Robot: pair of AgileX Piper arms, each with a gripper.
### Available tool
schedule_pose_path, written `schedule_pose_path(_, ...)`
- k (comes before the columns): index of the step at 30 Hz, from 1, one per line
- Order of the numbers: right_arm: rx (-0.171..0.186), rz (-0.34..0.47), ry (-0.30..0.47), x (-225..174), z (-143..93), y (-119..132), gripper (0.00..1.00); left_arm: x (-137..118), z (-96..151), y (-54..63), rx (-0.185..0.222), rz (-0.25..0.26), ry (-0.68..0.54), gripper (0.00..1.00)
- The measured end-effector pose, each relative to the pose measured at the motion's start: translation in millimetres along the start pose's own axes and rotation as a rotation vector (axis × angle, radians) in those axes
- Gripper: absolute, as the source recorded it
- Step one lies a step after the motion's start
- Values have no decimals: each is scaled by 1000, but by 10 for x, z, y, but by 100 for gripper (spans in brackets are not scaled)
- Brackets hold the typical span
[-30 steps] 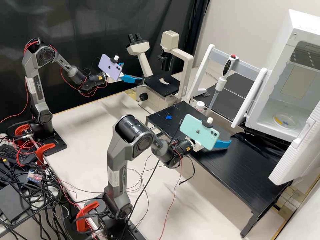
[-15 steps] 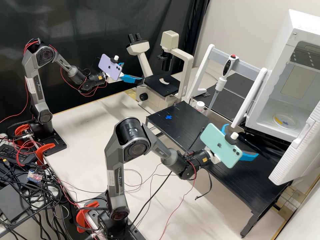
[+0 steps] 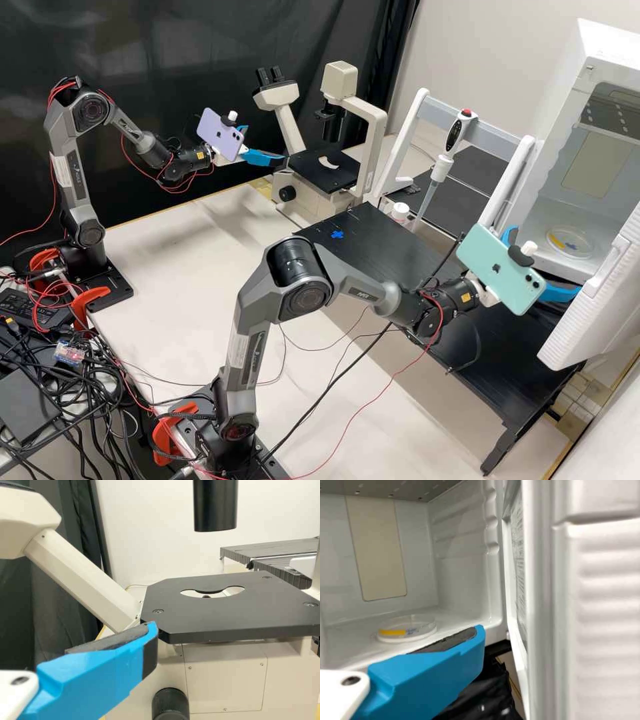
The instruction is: Move the petri dish to the microscope
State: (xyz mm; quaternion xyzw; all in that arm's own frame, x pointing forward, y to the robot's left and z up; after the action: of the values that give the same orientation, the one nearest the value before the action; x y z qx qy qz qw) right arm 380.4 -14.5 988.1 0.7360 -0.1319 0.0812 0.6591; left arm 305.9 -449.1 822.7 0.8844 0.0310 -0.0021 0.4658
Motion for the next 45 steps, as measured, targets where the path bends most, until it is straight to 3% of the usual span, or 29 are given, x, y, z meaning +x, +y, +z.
schedule_pose_path(12, 8, -27, -14, 850, -199, -56, 100, 0, 0, 0, 0, 0, 0, 100)
schedule_pose_path(21, -66, -91, -38, 1353, -147, -267, 100, 0, 0, 0, 0, 0, 0, 100)
schedule_pose_path(32, -101, -152, -95, 1546, 75, -513, 100, 0, 0, 0, 0, 0, 0, 100)
schedule_pose_path(38, -117, -177, -91, 1556, 76, -640, 100, 0, 0, 0, 0, 0, 0, 100)
schedule_pose_path(40, -141, -182, -81, 1559, 76, -649, 100, 0, 0, 0, 0, 0, 0, 100)
schedule_pose_path(44, -143, -186, -65, 1582, 78, -666, 100, 0, 0, 0, 0, 0, 0, 100)
schedule_pose_path(45, -142, -189, -68, 1584, 96, -680, 0, 0, 0, 0, 0, 0, 0, 100)
